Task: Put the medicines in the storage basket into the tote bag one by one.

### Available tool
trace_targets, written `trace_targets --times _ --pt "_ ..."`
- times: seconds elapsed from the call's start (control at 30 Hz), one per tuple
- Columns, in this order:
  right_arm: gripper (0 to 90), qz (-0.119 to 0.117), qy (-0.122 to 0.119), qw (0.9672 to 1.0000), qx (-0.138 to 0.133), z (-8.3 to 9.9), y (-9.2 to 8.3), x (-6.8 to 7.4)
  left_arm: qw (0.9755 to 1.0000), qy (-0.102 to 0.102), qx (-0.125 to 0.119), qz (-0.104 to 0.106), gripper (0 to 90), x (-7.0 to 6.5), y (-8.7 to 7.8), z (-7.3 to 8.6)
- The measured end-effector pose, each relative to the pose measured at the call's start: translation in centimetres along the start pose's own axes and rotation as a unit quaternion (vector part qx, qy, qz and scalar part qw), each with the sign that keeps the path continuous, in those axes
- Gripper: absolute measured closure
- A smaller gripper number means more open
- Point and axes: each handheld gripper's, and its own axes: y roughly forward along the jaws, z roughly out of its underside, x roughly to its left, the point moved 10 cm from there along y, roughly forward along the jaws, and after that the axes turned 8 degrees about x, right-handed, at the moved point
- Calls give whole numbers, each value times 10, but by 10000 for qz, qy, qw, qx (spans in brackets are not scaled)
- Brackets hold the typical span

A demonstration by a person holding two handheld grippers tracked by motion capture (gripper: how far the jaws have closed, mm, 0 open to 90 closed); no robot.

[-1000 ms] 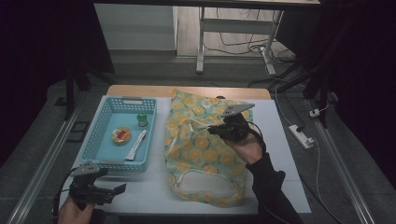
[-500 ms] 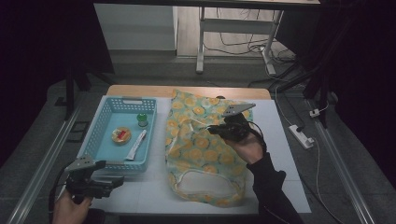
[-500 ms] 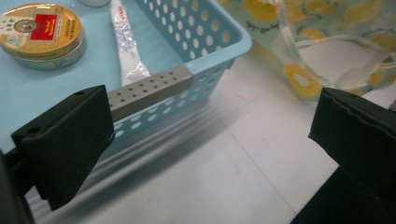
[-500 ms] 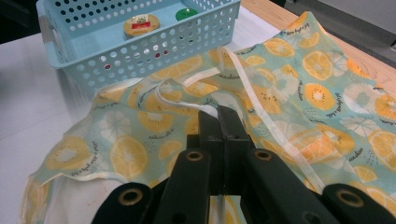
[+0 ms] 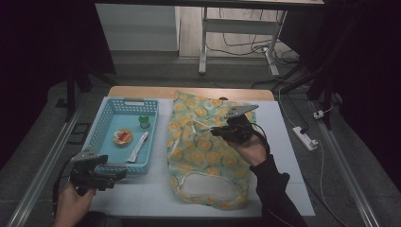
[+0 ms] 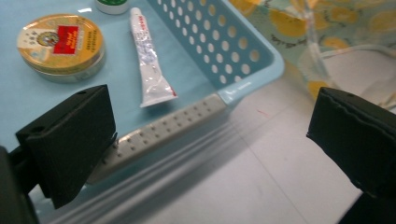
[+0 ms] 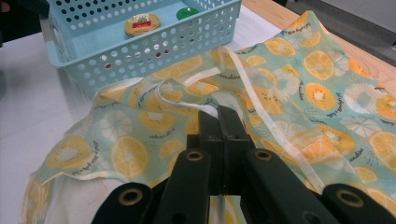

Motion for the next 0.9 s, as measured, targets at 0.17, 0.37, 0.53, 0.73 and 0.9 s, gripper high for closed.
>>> trace_targets --times 0.17,0.37,0.53,0.73,0.9 --pt "900 7 -5 10000 -23 -1 -1 0 10000 23 23 -32 12 4 4 -6" --pt "900 14 -2 10000 -23 -1 -2 0 9999 86 138 -14 13 10 10 -13" --pt "900 21 -7 10000 -29 -1 -3 0 9999 16 130 20 10 16 12 -19" --pt "900 54 35 10000 -70 -2 -4 -2 9997 60 228 28 11 22 17 -24" --pt "900 39 32 10000 -63 -2 -4 -2 9997 -14 231 80 4 26 20 -30"
